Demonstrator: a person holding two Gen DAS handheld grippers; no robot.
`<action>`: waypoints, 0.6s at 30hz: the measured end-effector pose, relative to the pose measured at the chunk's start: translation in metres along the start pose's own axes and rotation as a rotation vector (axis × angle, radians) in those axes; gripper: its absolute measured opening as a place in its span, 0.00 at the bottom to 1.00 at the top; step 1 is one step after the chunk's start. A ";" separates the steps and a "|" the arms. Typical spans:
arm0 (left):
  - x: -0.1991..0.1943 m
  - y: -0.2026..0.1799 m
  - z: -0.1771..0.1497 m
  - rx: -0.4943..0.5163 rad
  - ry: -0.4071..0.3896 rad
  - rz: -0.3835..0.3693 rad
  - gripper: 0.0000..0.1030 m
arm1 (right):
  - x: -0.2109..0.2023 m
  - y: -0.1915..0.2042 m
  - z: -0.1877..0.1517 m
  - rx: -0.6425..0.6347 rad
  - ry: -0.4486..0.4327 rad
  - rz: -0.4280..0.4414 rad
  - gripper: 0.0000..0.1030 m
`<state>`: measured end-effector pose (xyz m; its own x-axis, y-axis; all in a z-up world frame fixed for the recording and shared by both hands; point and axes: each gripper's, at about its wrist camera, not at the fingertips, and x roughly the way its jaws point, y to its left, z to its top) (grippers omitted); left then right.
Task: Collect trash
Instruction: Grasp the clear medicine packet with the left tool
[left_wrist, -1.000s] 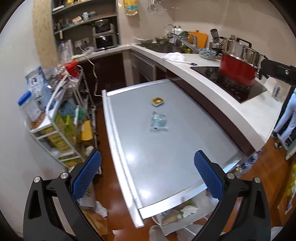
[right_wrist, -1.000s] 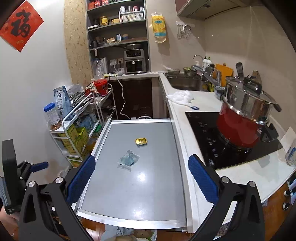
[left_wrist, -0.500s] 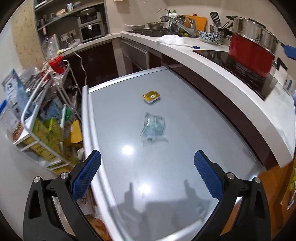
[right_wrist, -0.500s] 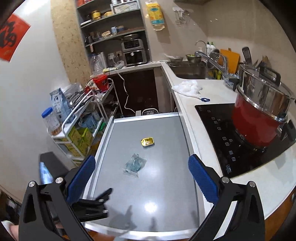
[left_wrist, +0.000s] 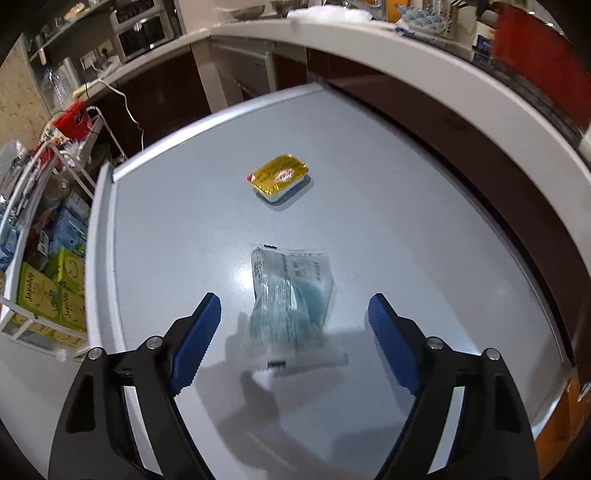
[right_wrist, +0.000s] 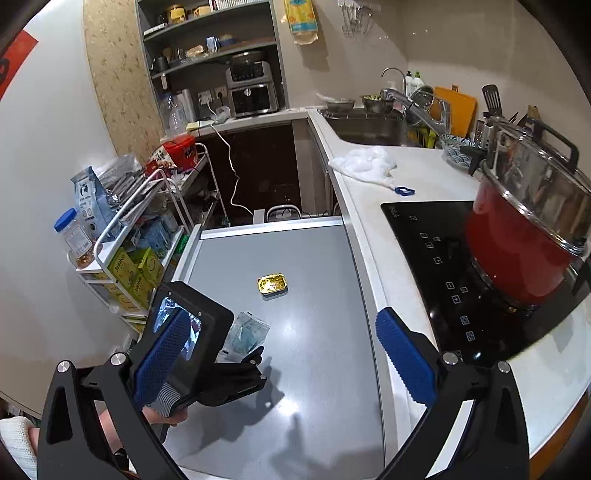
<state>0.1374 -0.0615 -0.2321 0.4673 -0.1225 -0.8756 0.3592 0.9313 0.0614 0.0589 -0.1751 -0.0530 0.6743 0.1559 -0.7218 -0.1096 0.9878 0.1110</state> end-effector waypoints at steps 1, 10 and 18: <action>0.004 0.002 0.000 -0.004 0.005 -0.011 0.77 | 0.004 0.000 0.001 -0.003 0.003 -0.001 0.96; 0.014 0.022 -0.010 -0.060 0.019 -0.112 0.42 | 0.069 0.005 0.021 -0.065 0.065 -0.040 0.96; -0.011 0.052 -0.039 -0.137 -0.001 -0.099 0.42 | 0.159 0.017 0.021 -0.151 0.197 -0.067 0.96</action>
<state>0.1196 0.0021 -0.2375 0.4362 -0.2166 -0.8734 0.2903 0.9526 -0.0913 0.1799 -0.1337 -0.1519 0.5298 0.0712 -0.8451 -0.1874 0.9817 -0.0348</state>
